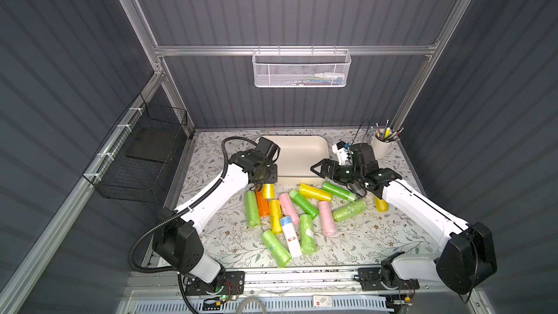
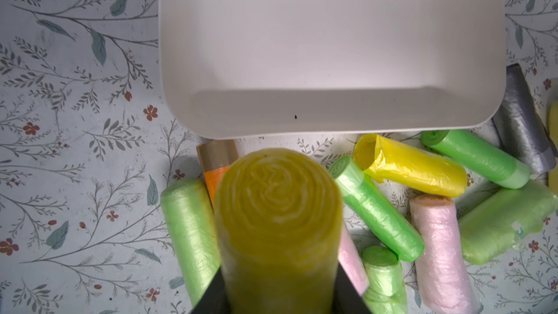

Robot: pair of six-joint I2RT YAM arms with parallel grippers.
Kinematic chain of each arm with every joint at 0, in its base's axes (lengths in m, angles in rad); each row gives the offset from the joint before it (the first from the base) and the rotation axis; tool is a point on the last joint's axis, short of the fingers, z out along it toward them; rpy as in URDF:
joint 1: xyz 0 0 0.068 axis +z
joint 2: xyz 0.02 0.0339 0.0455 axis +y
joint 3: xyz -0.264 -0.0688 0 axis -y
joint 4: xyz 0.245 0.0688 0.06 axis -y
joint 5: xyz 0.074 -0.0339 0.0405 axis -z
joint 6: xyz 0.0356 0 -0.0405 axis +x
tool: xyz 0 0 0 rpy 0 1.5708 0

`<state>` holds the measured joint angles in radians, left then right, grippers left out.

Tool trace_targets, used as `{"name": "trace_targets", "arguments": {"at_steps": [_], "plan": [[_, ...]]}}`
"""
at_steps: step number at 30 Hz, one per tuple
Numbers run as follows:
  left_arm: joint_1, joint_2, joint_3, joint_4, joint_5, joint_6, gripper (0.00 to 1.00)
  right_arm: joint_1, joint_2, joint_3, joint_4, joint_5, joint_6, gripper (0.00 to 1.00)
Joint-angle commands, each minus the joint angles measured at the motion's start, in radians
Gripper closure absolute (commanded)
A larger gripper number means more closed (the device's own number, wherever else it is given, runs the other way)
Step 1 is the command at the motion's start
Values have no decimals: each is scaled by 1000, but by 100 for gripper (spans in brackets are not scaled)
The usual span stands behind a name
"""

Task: Put the roll of trash bags into the storage box
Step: Pick up the roll of trash bags from the center of the board, then place the roll of trash bags in the storage box.

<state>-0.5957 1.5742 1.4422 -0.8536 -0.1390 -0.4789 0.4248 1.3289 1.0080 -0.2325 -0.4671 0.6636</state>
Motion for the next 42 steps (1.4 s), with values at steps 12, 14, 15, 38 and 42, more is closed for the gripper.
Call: {"name": "trace_targets", "arguments": {"at_steps": [12,14,15,38,42], "plan": [[42,248,293,58,5,127,78,-3,29,61,33,-12,24,1],[52,284,341,49,-1,138,78,-7,26,62,29,-8,22,1],[55,305,369,42,-5,144,78,-8,22,62,26,-7,19,1],[110,621,690,-59,-181,249,80,-45,-37,35,-9,-7,11,1],[117,640,677,-66,-221,269,79,-47,-47,28,-16,-4,13,1]]}}
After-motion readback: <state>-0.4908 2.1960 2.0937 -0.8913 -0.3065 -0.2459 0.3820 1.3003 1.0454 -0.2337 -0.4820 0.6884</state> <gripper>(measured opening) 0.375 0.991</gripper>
